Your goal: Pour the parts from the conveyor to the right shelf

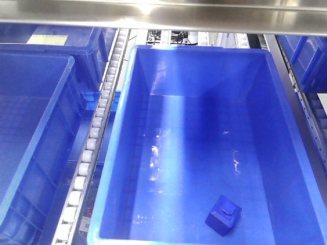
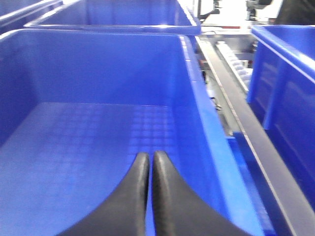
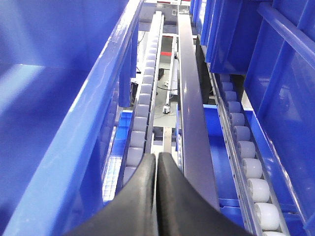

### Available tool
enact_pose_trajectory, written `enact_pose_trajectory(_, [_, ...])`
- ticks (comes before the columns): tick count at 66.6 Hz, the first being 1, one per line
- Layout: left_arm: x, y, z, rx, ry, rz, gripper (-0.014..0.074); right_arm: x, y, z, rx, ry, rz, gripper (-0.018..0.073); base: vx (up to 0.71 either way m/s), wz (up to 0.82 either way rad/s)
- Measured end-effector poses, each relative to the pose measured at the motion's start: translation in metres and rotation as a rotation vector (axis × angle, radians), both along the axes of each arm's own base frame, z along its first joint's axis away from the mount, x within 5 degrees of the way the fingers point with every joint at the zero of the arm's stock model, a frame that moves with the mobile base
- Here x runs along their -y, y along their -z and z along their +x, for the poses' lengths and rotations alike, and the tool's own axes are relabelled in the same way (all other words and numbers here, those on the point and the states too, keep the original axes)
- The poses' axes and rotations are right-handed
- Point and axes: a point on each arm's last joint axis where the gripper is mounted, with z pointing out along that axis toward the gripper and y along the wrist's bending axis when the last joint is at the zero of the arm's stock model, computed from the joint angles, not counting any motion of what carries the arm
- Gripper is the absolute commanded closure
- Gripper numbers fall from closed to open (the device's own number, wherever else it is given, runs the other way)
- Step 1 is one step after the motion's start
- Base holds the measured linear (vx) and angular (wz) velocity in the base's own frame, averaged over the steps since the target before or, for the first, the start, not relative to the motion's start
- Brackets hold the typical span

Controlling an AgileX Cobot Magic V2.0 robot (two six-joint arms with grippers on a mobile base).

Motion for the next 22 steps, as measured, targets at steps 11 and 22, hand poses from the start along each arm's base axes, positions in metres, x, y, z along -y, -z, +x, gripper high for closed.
enact_pose_trajectory(11, [-0.0004,0.0,0.0,0.0,-0.007,0.0,0.0603,0.0,0.0,0.0,0.0,0.0,0.0,0.0567,0.0,0.0])
enact_pose_trajectory(22, [-0.0004,0.0,0.0,0.0,-0.007,0.0,0.0603,0.0,0.0,0.0,0.0,0.0,0.0,0.0567,0.0,0.0])
